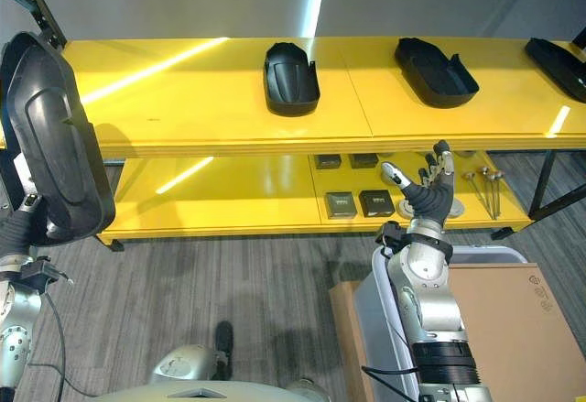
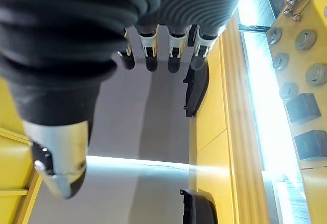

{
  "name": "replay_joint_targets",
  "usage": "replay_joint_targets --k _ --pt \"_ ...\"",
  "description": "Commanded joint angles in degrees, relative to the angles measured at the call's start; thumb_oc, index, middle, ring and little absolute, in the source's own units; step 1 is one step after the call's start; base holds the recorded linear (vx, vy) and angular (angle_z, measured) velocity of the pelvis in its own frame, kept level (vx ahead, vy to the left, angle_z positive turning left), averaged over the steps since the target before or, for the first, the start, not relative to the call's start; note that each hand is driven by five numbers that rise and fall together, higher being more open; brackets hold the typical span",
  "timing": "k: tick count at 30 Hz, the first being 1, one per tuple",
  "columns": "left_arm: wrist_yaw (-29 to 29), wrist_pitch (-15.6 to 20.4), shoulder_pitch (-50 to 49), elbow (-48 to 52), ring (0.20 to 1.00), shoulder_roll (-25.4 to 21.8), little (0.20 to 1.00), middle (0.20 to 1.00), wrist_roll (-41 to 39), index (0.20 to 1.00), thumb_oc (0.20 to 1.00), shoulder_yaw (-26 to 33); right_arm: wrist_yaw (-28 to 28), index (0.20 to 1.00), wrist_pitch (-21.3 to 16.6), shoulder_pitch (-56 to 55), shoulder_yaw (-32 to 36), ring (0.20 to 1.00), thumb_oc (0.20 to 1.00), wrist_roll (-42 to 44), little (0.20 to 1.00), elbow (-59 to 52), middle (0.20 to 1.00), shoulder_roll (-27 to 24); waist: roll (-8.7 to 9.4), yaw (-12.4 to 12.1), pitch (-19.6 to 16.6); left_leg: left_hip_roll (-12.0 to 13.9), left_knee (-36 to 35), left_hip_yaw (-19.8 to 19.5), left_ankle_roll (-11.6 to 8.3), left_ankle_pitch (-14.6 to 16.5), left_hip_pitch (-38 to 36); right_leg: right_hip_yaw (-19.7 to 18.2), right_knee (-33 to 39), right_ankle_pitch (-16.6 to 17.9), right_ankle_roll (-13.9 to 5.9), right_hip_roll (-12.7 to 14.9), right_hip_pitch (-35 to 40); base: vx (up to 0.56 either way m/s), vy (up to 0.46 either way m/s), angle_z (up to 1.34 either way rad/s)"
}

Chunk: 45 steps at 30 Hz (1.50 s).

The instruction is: Move parts from the plastic box to the shelf.

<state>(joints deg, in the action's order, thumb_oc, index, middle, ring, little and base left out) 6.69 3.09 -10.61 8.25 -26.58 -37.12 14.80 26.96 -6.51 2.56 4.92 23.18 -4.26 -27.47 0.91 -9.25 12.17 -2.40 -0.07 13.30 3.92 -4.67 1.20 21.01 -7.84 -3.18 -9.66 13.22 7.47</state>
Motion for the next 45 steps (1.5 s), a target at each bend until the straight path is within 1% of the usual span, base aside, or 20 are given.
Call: replay_joint_targets --k 1,3,4,6,8,10,11,17,22,26,27,29,30,31,32,34,37,41,43,45 --pt "-1.2 4.4 4.4 4.8 0.2 -4.3 0.2 0.2 -0.4 0.2 0.2 0.8 2.8 1.0 -6.3 0.5 -0.2 1.0 1.0 -0.1 1.0 0.1 1.0 -1.2 -1.85 1.4 -1.6 -0.3 1.7 -6.7 -1.3 4.5 -1.2 -1.8 -17.3 5.6 0.11 1.6 -8.6 0.08 0.227 0.14" --pt "-1.2 3.8 5.3 4.9 0.2 -4.5 0.2 0.2 0.0 0.2 0.2 0.2 3.5 1.0 -6.4 -0.5 0.3 1.0 1.0 -0.1 1.0 -1.0 1.0 -0.9 -2.28 2.7 -0.4 -1.4 2.1 -8.3 0.23 4.9 -1.8 -5.9 -25.6 8.0 -0.02 1.9 -12.0 0.09 0.19 0.37" --pt "0.2 2.9 6.9 4.7 0.2 -4.8 0.2 0.2 0.1 0.2 0.2 -0.6 3.0 1.0 -6.6 -1.4 0.9 1.0 1.0 -0.3 1.0 -1.4 1.0 -0.3 -3.18 4.9 1.3 -2.2 2.7 -10.2 1.1 5.2 -2.4 -11.9 -35.5 11.1 -0.09 -1.0 -19.3 0.1 0.152 0.41" --pt "0.9 2.8 7.4 4.6 0.2 -4.9 0.2 0.2 -0.2 0.2 0.2 -0.8 1.8 1.0 -6.9 -1.7 1.6 1.0 1.0 -0.2 1.0 -1.3 1.0 -0.3 -3.27 6.3 1.8 -2.2 2.8 -10.7 0.96 5.3 -2.7 -14.0 -35.0 11.3 0.5 -4.1 -21.8 0.1 0.028 0.19" --pt "2.0 2.2 8.7 4.7 0.2 -4.6 0.2 0.2 0.3 0.2 0.2 -1.6 0.4 1.0 -6.4 -2.2 2.7 1.0 1.0 -0.3 1.0 -2.1 1.0 -0.3 -2.1 8.1 2.1 -3.2 3.1 -12.3 0.29 5.8 -3.2 -15.4 -24.5 10.8 0.59 -7.7 -21.9 0.2 -0.146 0.32" --pt "2.3 2.5 10.2 4.5 0.2 -3.4 0.2 0.2 1.6 0.2 0.2 -3.6 -1.0 1.0 -6.2 -2.6 4.2 1.0 1.0 1.0 1.0 -2.4 1.0 -0.9 -0.02 10.3 2.3 -4.9 3.7 -15.3 -0.19 7.7 -4.5 -18.6 -3.6 11.4 0.15 -10.3 -20.4 0.31 -0.234 0.62" --pt "2.2 2.9 10.2 4.4 0.2 -3.0 0.2 0.2 2.2 0.2 0.2 -4.3 -1.2 1.0 -6.3 -2.8 4.4 1.0 1.0 1.0 1.0 -2.7 1.0 -0.8 0.13 11.0 2.5 -4.9 3.9 -15.9 -0.15 8.3 -5.0 -19.7 -0.9 12.6 -0.02 -10.9 -20.9 0.26 -0.166 0.6" --pt "1.4 4.2 9.3 4.2 0.2 -1.3 0.2 0.2 1.7 0.2 0.2 -6.4 -2.2 1.0 -6.2 -1.3 5.7 1.0 1.0 1.8 1.0 -1.5 1.0 -2.5 1.09 10.9 0.1 -2.5 2.2 -14.7 -1.54 8.9 -6.7 -18.6 6.7 12.1 0.91 -11.5 -14.4 0.22 -0.168 0.32" --pt "0.9 2.2 8.5 6.3 0.2 0.4 0.2 0.2 1.7 0.2 0.2 -7.0 -2.0 1.0 -4.1 -1.2 6.4 1.0 1.0 1.2 1.0 -4.0 1.0 -3.9 1.91 11.0 -3.2 1.0 4.7 -10.4 -3.82 9.4 -5.5 -17.6 10.8 9.3 3.52 -12.4 -7.9 0.26 -0.205 0.23" --pt "0.5 2.2 8.5 6.2 0.2 0.7 0.2 0.2 0.8 0.2 0.2 -7.1 -3.2 1.0 -4.4 -1.7 6.4 1.0 1.0 1.4 1.0 -3.3 1.0 -3.9 2.03 11.5 -3.0 3.4 14.2 -9.0 -5.21 7.7 -2.4 -17.1 9.0 7.0 5.3 -12.5 -7.1 0.16 -0.142 0.05" --pt "0.6 1.8 8.6 6.3 0.2 0.8 0.2 0.2 0.2 0.2 0.2 -7.1 -3.7 1.0 -4.5 -1.8 6.3 1.0 1.0 1.4 1.0 -3.2 1.0 -4.1 2.14 11.6 -2.8 3.7 19.2 -8.4 -5.35 7.2 -0.9 -16.9 8.3 6.4 6.01 -12.5 -7.1 0.11 -0.144 -0.03" --pt "0.5 0.6 8.6 6.4 0.2 1.4 0.2 0.2 0.4 0.2 0.2 -7.3 -3.5 1.0 -5.4 -2.6 6.1 1.0 1.0 1.6 1.0 -2.7 1.0 -3.9 2.5 11.5 -1.2 5.3 36.1 -7.6 -6.14 2.8 7.3 -16.4 6.9 5.8 8.27 -13.0 -6.1 0.11 -0.166 0.05" --pt "0.3 0.2 9.1 5.9 0.2 1.5 0.2 0.2 0.3 0.2 0.2 -7.4 -3.8 1.0 -5.9 -2.7 6.1 1.0 1.0 2.0 1.0 -2.1 1.0 -3.7 2.13 11.9 -0.9 7.1 36.8 -7.4 -6.59 1.7 9.5 -16.1 6.6 5.6 8.6 -13.6 -5.9 0.13 -0.023 0.14" --pt "0.4 0.5 9.5 5.4 0.2 1.6 0.2 0.2 0.0 0.2 0.2 -7.4 -4.4 1.0 -6.0 -2.7 6.1 1.0 1.0 1.8 1.0 -1.8 1.0 -3.5 1.76 12.4 -0.9 8.7 33.2 -6.7 -6.81 1.4 8.9 -16.0 6.2 5.0 8.41 -13.7 -5.9 0.21 0.236 0.13" --pt "0.7 1.4 9.6 4.9 0.2 1.4 0.2 0.2 -0.8 0.2 0.2 -7.1 -5.5 1.0 -5.6 -2.9 6.4 1.0 1.0 1.1 1.0 -1.9 1.0 -3.1 1.08 13.0 -0.8 10.2 19.9 -6.0 -7.02 0.5 5.5 -16.2 5.6 4.1 7.38 -12.9 -5.5 0.24 0.357 -0.02" --pt "0.9 2.5 9.3 4.7 0.2 0.9 0.2 0.2 -2.2 0.2 0.2 -6.6 -6.3 1.0 -5.2 -3.4 7.0 1.0 1.0 0.8 1.0 -2.4 1.0 -3.5 0.05 13.3 -0.7 11.3 9.1 -7.2 -7.88 -1.8 4.0 -16.8 5.7 3.6 6.53 -12.4 -4.9 0.24 0.402 -0.22" --pt "-0.1 2.6 9.9 3.8 0.2 1.1 0.2 0.2 -2.8 0.2 0.2 -6.4 -7.2 1.0 -5.5 -3.9 8.1 1.0 1.0 2.1 1.0 -3.0 1.0 -5.5 -1.16 13.7 0.2 14.4 -1.1 -8.5 -9.85 -8.1 4.3 -17.6 5.3 2.6 5.93 -11.0 -2.9 0.23 0.395 -0.1" --pt "-0.4 3.0 10.6 3.4 0.2 1.2 0.2 0.2 -2.2 0.2 0.2 -7.0 -6.9 1.0 -6.2 -2.8 8.1 1.0 1.0 3.6 1.0 -2.4 1.0 -6.2 -2.03 13.6 1.1 15.0 -0.8 -9.5 -9.83 -5.8 4.3 -18.7 2.3 1.3 4.32 -8.0 -3.5 0.17 0.427 -0.09" --pt "-1.2 4.5 10.7 1.9 0.2 1.2 0.2 0.2 -1.5 0.2 0.2 -8.1 -4.8 1.0 -6.9 -2.5 8.1 1.0 1.0 4.3 1.0 -0.8 1.0 -5.8 -2.64 13.3 1.6 13.9 4.0 -8.7 -9.79 -2.0 4.2 -18.0 -0.5 1.1 3.29 -4.9 -5.1 0.13 0.481 -0.34" --pt "-0.3 4.7 11.5 2.0 0.2 0.8 0.2 0.2 -0.3 0.2 0.2 -9.0 -4.5 1.0 -7.3 -2.3 7.9 1.0 1.0 4.6 1.0 -0.6 1.0 -5.0 -2.72 13.2 2.1 13.1 8.0 -9.0 -9.8 -0.7 5.8 -17.7 -1.7 1.5 2.69 -3.4 -5.7 0.1 0.4 -0.24"
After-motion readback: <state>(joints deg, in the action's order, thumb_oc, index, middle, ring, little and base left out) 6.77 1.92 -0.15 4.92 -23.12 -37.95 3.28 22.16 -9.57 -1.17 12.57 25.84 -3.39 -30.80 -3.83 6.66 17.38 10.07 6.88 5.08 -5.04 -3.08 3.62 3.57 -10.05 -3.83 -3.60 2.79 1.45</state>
